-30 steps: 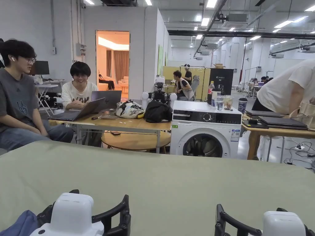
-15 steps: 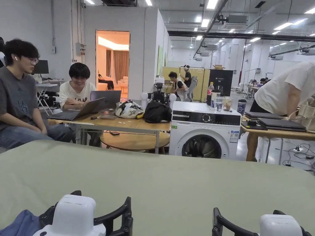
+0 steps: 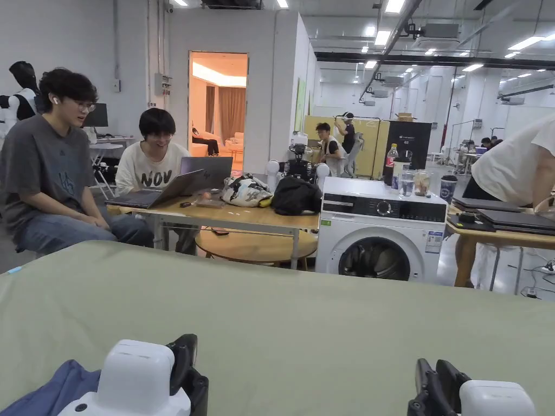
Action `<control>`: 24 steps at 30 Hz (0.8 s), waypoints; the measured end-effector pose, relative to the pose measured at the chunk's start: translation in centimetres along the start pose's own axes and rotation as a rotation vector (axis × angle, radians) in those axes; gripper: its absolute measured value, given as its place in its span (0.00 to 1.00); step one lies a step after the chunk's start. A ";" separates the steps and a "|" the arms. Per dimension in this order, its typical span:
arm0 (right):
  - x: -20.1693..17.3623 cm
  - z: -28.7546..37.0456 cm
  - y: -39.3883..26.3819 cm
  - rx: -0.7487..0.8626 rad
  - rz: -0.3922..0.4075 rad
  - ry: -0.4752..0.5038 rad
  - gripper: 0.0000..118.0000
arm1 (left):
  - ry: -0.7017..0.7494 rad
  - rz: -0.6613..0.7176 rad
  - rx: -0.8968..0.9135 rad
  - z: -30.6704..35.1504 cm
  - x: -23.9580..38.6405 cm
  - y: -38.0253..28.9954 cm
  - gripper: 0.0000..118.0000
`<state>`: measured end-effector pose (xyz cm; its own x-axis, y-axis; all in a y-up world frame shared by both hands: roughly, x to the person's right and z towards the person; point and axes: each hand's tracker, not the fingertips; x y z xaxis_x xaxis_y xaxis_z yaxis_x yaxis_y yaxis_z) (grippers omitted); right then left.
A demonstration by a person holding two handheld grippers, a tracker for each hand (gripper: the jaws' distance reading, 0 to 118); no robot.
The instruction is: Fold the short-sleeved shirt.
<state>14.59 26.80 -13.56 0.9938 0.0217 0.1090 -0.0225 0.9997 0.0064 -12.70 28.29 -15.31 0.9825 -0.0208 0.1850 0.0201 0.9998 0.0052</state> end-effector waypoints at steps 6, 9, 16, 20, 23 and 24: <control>0.0 -0.3 -0.1 -0.026 -0.045 0.055 0.00 | 0.006 0.021 -0.011 0.1 -0.9 0.1 0.00; -0.3 -0.4 -0.2 -0.026 -0.031 0.050 0.00 | 0.040 0.024 -0.005 0.0 -1.2 0.1 0.00; -4.1 -2.1 -0.5 -0.032 0.010 0.182 0.00 | 0.162 0.005 -0.005 2.0 -6.4 1.4 0.00; -7.5 -4.2 -0.2 -0.041 -0.061 0.269 0.00 | 0.226 0.038 -0.003 4.2 -9.4 1.6 0.00; -10.0 -5.2 -0.6 -0.051 -0.078 0.332 0.00 | 0.292 0.008 -0.045 4.8 -11.0 1.3 0.00; -10.9 -5.4 -0.8 -0.056 -0.073 0.343 0.00 | 0.300 -0.001 -0.065 4.8 -11.6 1.2 0.00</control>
<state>4.40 25.81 -20.08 0.9715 -0.0573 -0.2300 0.0460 0.9975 -0.0540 -24.92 29.73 -12.74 0.9931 -0.0298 -0.1135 0.0231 0.9980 -0.0596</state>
